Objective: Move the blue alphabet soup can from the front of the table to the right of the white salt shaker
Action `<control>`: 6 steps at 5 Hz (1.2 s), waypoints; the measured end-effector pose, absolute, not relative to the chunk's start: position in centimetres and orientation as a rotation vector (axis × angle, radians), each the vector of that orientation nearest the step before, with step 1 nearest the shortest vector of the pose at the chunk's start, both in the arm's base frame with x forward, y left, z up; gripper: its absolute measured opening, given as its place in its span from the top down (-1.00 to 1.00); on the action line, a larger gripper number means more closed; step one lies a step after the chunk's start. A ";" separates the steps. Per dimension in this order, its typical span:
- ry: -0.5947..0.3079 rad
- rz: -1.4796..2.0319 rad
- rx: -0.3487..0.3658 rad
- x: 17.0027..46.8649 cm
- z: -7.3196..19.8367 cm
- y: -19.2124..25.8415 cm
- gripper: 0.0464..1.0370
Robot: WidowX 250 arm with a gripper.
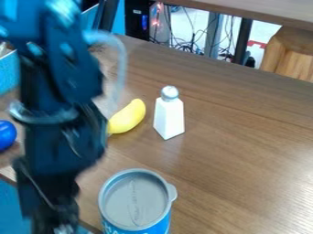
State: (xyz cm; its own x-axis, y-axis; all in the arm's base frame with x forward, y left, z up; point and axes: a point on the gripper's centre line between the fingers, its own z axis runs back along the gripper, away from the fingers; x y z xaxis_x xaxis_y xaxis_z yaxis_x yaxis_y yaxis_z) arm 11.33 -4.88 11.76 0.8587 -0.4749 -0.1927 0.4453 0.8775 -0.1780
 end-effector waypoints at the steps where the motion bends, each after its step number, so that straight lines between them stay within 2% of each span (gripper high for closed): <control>1: 0.298 -0.541 -0.155 10.8 10.2 -6.5 -0.93; 2: 0.344 -0.551 -0.145 11.0 8.7 -7.6 -0.93; 3: 0.293 -0.546 -0.128 13.4 7.8 -8.2 -0.93; 4: 0.188 -0.572 -0.100 17.9 8.3 -9.2 -0.93; 5: 0.102 -0.544 -0.108 22.4 9.4 -9.7 -0.93; 6: 0.064 -0.540 -0.140 26.1 9.7 -11.3 -0.93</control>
State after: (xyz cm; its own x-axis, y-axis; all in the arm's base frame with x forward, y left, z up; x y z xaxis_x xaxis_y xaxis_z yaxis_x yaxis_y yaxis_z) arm 26.11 -11.26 9.71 0.8560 -0.5164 -0.0243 0.5076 0.8485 -0.1497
